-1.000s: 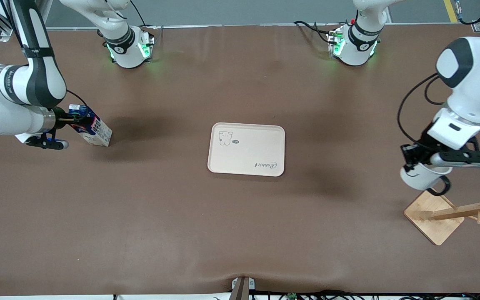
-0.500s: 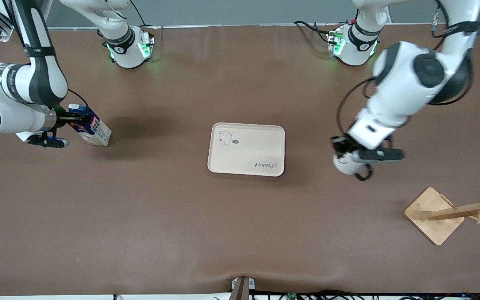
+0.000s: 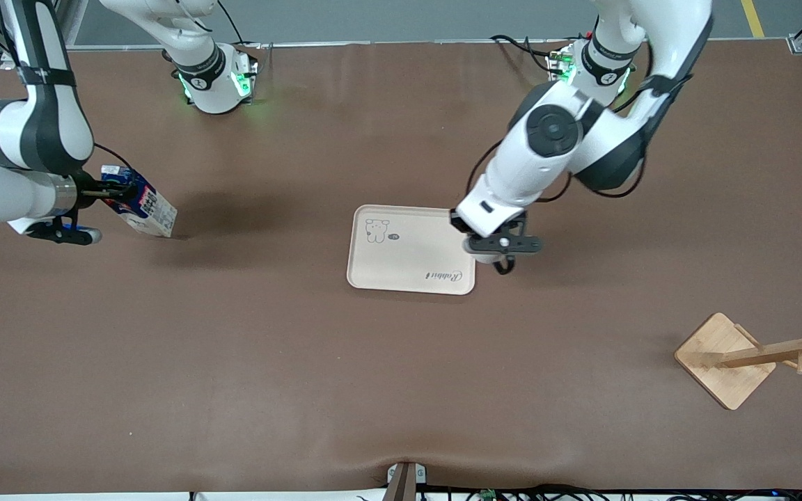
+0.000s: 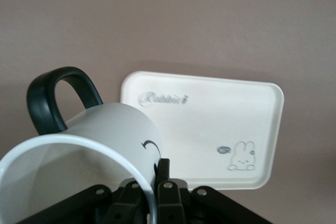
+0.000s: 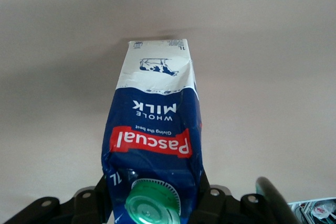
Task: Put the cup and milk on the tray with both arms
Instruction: 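Carry the mug with the left gripper and lower it onto the tray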
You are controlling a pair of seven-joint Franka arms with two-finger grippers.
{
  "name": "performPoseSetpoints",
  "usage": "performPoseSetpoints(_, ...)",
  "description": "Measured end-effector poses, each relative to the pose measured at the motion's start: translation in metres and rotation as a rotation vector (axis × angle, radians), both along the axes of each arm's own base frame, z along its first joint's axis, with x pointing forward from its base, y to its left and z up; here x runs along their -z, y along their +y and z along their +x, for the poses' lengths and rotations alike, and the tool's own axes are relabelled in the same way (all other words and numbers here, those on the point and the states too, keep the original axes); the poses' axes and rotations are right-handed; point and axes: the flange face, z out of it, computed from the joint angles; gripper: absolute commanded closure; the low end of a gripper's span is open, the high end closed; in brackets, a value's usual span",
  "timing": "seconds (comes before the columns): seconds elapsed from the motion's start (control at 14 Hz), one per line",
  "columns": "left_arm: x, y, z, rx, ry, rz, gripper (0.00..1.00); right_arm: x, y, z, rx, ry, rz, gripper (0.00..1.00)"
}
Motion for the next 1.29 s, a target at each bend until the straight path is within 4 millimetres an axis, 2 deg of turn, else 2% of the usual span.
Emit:
performPoseSetpoints(0.21,0.038,-0.034,-0.006,-0.009,0.045,0.049,1.0,-0.012,-0.002,0.007,0.002,-0.023,-0.004,1.0)
performPoseSetpoints(0.36,0.068,-0.048,-0.013,-0.013,0.064,0.092,1.0,-0.022,-0.003,0.011,0.003,-0.031,-0.005,1.0)
performPoseSetpoints(0.5,0.097,-0.053,-0.017,-0.007,0.099,0.118,1.0,-0.038,-0.002,0.015,0.002,-0.024,-0.005,1.0)
performPoseSetpoints(0.71,0.125,-0.054,-0.02,0.024,0.11,0.153,1.0,-0.061,0.006,0.026,-0.012,-0.014,-0.005,1.0)
performPoseSetpoints(0.86,0.137,-0.056,-0.022,0.047,0.109,0.174,1.0,-0.071,0.023,0.035,-0.041,-0.024,0.0,1.0)
performPoseSetpoints(1.07,0.15,-0.059,-0.028,0.063,0.12,0.185,1.0,-0.074,0.06,0.042,-0.071,-0.033,0.044,1.0)
performPoseSetpoints(1.29,0.161,-0.065,-0.035,0.076,0.133,0.196,1.0,-0.08,0.114,0.047,-0.069,-0.046,0.059,1.0)
